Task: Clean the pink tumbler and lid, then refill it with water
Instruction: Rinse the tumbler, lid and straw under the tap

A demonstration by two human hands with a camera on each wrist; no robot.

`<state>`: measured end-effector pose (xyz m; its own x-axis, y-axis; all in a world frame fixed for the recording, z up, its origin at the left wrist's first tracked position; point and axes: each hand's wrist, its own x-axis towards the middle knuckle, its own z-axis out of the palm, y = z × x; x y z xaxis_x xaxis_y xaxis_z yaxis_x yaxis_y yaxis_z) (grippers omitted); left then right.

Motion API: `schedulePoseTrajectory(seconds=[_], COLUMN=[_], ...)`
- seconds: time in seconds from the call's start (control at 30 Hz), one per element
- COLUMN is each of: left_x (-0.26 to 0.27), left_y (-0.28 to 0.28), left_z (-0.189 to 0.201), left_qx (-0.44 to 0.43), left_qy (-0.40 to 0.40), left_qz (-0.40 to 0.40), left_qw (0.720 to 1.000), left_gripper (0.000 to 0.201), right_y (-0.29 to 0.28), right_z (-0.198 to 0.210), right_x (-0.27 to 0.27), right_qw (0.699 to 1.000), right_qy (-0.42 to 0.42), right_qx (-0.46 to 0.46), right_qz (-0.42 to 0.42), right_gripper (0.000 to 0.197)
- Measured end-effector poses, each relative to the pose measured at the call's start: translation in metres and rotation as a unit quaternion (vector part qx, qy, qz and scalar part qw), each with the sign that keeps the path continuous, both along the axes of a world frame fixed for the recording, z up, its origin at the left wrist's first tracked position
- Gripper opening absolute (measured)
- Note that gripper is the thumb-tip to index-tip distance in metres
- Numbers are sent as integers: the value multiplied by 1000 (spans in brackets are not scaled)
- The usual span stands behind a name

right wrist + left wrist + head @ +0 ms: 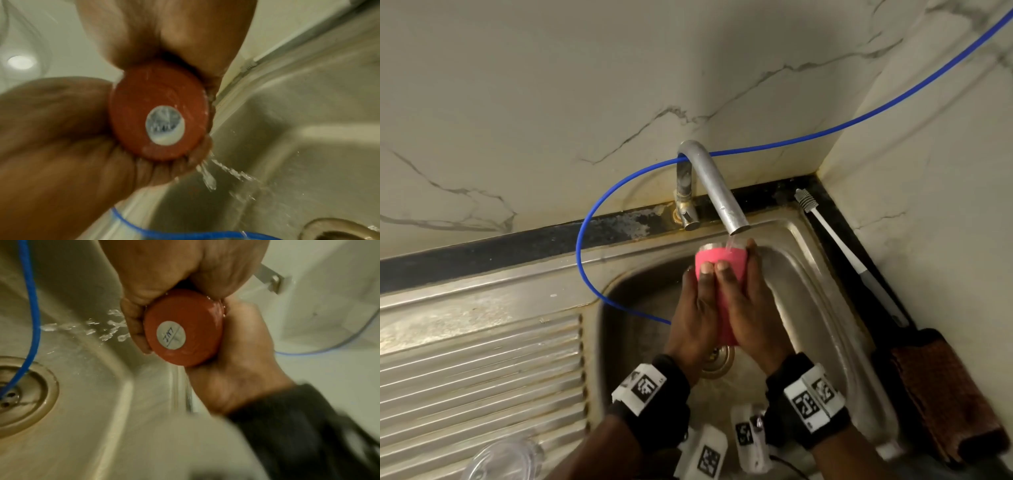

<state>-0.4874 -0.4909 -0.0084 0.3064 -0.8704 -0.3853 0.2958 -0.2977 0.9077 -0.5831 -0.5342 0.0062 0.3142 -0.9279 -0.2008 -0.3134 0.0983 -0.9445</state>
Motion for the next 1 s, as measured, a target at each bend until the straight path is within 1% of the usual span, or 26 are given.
schedulePoseTrajectory(seconds=[0.07, 0.13, 0.17, 0.2, 0.23, 0.27, 0.3, 0.33, 0.37, 0.43, 0.5, 0.53, 0.63, 0.67, 0.73, 0.77, 0.87, 0.9, 0.93, 1.0], left_x=[-7, -10, -10, -9, -8, -6, -5, -4, -4, -7, -11, -12, -13, -11, -6, -5, -2, 0, 2, 9], left_y=[5, 7, 8, 8, 9, 9, 9, 9, 9, 10, 11, 11, 6, 2, -7, -9, -12, -13, -16, -23], left_z=[2, 7, 8, 8, 6, 4, 1, -2, -5, -4, 0, 0, 3, 2, 4, 6, 16, 18, 19, 22], left_qx=[-22, -58, -80, -103, -119, -122, -115, -107, -106, -106, -105, -103, -73, -66, -56, -49, -31, -20, -3, 45], left_qy=[-26, -35, -38, -45, -60, -79, -91, -100, -113, -163, -217, -229, -201, -197, -164, -144, -122, -113, -95, -41], left_qz=[-14, -36, -53, -77, -103, -128, -146, -159, -165, -156, -141, -132, -101, -83, -50, -47, -41, -37, -33, -28], left_qw=[999, 997, 995, 991, 986, 981, 978, 976, 974, 968, 960, 959, 972, 975, 984, 987, 991, 993, 995, 998], left_gripper=[46, 40, 40, 43, 51, 63, 75, 85, 89, 87, 83, 82, 84, 81, 66, 61, 51, 52, 59, 90], right_y=[-12, -16, -18, -19, -20, -23, -24, -24, -23, -19, -17, -16, -14, -11, -6, -5, -6, -5, -4, 0], right_z=[4, 7, 6, 7, 7, 5, 6, 6, 7, 7, 8, 8, 7, 9, 9, 9, 14, 16, 16, 16], right_x=[-2, -3, -5, -6, -6, -6, -6, -6, -6, -7, -7, -8, -9, -8, -5, -4, -3, -3, -3, -2], right_qw=[998, 994, 992, 989, 986, 983, 981, 977, 975, 979, 985, 988, 994, 996, 996, 996, 996, 996, 997, 996], right_qy=[-25, -63, -79, -92, -100, -99, -94, -89, -86, -76, -66, -58, -18, -7, 0, -2, -2, 3, 7, 23], right_qx=[35, 26, 26, 33, 48, 70, 94, 116, 131, 120, 79, 62, 22, 11, -3, -6, -18, -20, -26, -55], right_qz=[-51, -82, -98, -113, -126, -135, -144, -154, -156, -145, -136, -131, -102, -91, -89, -94, -89, -83, -79, -64], right_gripper=[58, 46, 45, 49, 57, 64, 68, 67, 63, 58, 57, 57, 51, 49, 53, 53, 46, 45, 44, 45])
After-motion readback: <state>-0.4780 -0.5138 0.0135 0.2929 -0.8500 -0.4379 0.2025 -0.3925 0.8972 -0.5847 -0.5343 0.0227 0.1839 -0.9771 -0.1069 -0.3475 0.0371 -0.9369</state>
